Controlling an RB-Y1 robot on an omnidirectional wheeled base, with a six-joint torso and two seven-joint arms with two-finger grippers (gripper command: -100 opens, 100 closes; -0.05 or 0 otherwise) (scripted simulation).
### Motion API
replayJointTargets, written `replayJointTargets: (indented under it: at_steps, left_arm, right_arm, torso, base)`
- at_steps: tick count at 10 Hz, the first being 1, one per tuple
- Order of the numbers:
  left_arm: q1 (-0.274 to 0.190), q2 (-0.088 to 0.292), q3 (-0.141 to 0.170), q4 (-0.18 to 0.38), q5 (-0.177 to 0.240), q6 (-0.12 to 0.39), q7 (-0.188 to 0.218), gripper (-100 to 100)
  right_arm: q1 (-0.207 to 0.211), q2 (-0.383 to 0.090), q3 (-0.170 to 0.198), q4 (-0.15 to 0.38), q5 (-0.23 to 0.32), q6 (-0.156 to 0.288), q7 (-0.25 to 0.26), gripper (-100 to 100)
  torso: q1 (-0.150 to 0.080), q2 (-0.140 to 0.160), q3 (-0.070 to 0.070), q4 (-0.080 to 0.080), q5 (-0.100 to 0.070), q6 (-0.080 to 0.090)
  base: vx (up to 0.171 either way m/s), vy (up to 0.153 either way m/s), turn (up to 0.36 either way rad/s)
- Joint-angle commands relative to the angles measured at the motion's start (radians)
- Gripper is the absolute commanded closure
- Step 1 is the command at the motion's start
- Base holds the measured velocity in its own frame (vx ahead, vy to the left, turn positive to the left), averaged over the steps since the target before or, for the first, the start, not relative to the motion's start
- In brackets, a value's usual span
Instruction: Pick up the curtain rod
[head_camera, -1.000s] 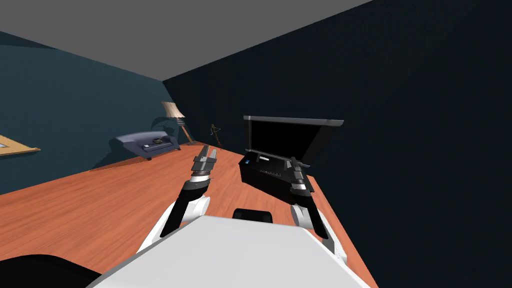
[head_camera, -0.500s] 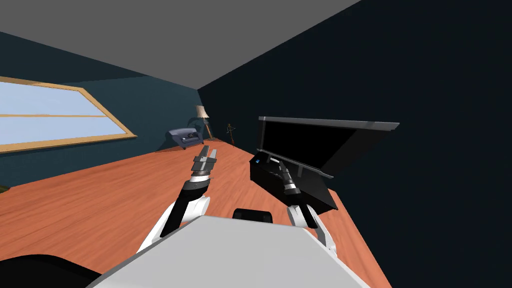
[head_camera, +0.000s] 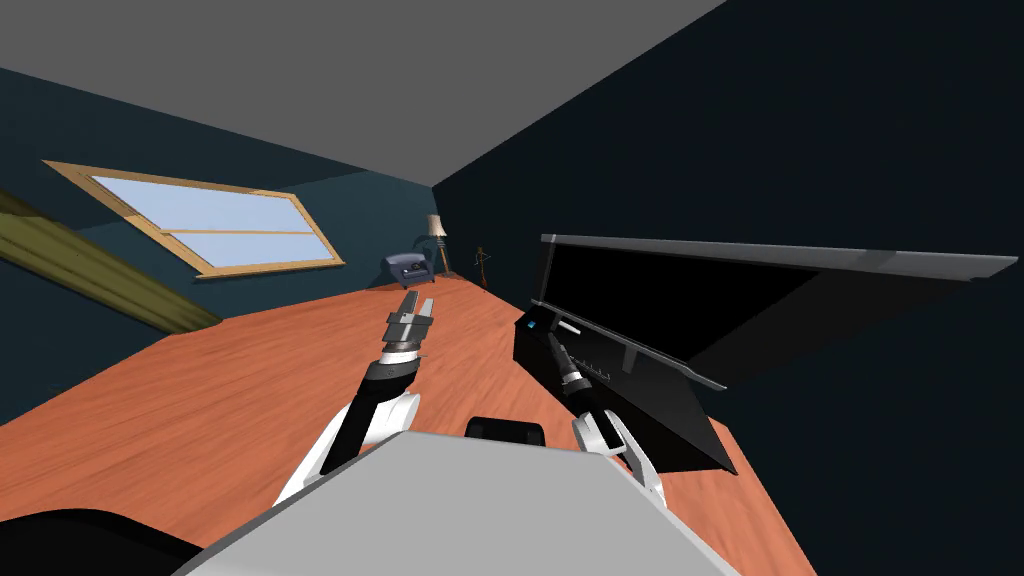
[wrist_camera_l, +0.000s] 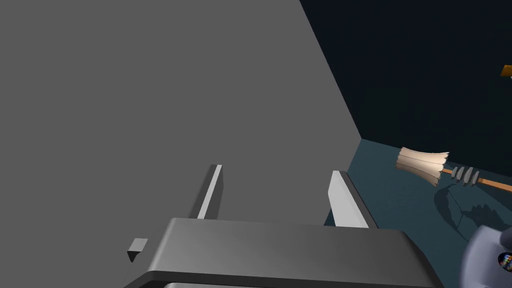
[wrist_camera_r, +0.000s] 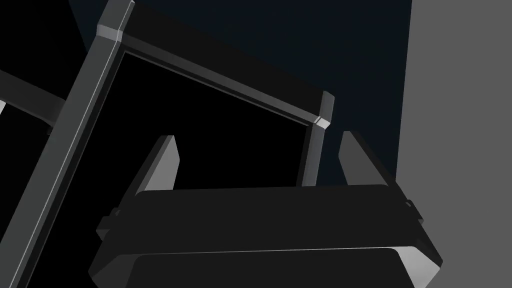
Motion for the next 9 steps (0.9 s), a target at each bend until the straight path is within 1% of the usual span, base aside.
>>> replayJointTargets:
  at_steps: [1,2,3,4,5,6,7,8,9]
  left_arm:
    - [0.000,0.000,0.000,0.000,0.000,0.000,0.000,0]
    - [0.000,0.000,0.000,0.000,0.000,0.000,0.000,0]
    - [0.000,0.000,0.000,0.000,0.000,0.000,0.000,0]
    - [0.000,0.000,0.000,0.000,0.000,0.000,0.000,0]
    - [0.000,0.000,0.000,0.000,0.000,0.000,0.000,0]
    - [0.000,0.000,0.000,0.000,0.000,0.000,0.000,0]
    - [0.000,0.000,0.000,0.000,0.000,0.000,0.000,0]
    - [0.000,0.000,0.000,0.000,0.000,0.000,0.000,0]
    - [0.000,0.000,0.000,0.000,0.000,0.000,0.000,0]
  right_arm:
    - [-0.007,0.000,0.004,-0.002,0.001,0.028,0.007,-100]
    - [-0.019,-0.021,0.029,0.036,0.002,0.067,0.032,-100]
    - [-0.019,-0.021,0.029,0.036,0.002,0.069,0.032,-100]
    - [-0.031,-0.043,0.054,0.076,0.004,0.110,0.057,-100]
    - [-0.042,-0.064,0.078,0.103,0.006,0.138,0.082,-100]
    - [-0.042,-0.064,0.078,0.117,0.006,0.152,0.082,-100]
    - [-0.052,-0.085,0.102,0.161,0.008,0.183,0.106,-100]
    - [-0.052,-0.085,0.102,0.161,0.008,0.194,0.106,-100]
    - [-0.061,-0.106,0.126,0.201,0.011,0.234,0.128,-100]
  torso:
    - [0.000,0.000,0.000,0.000,0.000,0.000]
    - [-0.002,0.000,0.000,0.000,0.000,0.001]
    - [-0.002,-0.001,0.000,0.000,0.000,-0.001]
    - [-0.002,-0.001,0.000,0.000,0.000,0.000]
    - [-0.001,-0.001,0.000,0.000,0.000,0.000]
    - [-0.001,-0.001,0.000,0.000,0.000,-0.001]
    - [-0.002,-0.001,0.000,0.000,0.000,0.000]
    - [-0.002,-0.001,0.000,0.000,0.000,0.000]
    - [-0.003,-0.001,0.000,0.000,-0.001,0.001]
  base:
    - [-0.008,0.023,0.006]
    - [-0.009,0.035,0.342]
    - [-0.005,0.021,0.248]
    - [-0.004,0.040,0.339]
    - [-0.010,0.056,0.473]
    - [-0.003,0.032,0.258]
    - [0.001,0.024,0.414]
    - [0.003,0.007,0.209]
    - [-0.001,0.014,0.377]
